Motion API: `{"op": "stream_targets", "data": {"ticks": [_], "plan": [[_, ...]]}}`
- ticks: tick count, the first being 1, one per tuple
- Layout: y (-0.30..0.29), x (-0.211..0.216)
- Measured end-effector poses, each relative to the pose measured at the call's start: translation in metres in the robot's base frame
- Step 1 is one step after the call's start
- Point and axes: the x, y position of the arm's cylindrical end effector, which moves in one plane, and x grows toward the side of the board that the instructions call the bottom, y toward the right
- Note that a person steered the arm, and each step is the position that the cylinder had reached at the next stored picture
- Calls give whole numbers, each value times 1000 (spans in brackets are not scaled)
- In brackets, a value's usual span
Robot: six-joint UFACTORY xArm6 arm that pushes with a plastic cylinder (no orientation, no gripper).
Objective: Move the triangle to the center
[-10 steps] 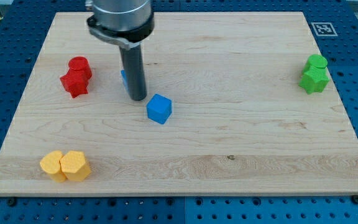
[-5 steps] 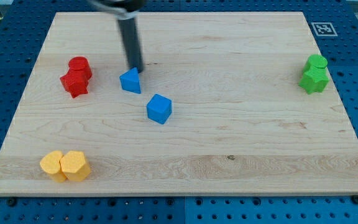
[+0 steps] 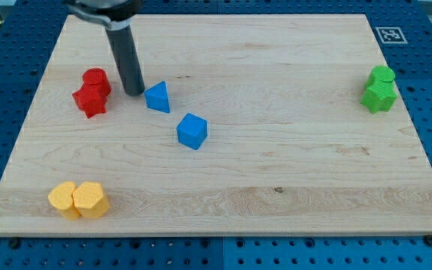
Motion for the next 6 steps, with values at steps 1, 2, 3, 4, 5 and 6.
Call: {"op": "stream_targets", "data": {"ticks": [1,2,3,4,5,6], "plan": [[8,9],[48,4],[80,2],[53,4],[40,16],[43,37]]}}
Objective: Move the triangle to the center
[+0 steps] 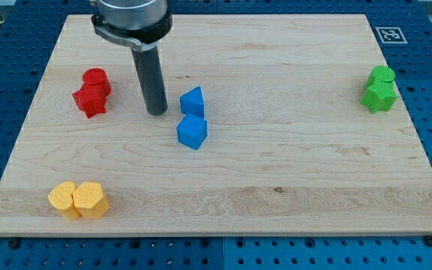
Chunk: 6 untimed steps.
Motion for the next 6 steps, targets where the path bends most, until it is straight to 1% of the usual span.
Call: {"op": "stream_targets", "data": {"ticks": [1,2,3,4,5,6], "plan": [[12,12],[41,-2],[59,-31],[64,-46],[35,-34],[-5,-13]]}}
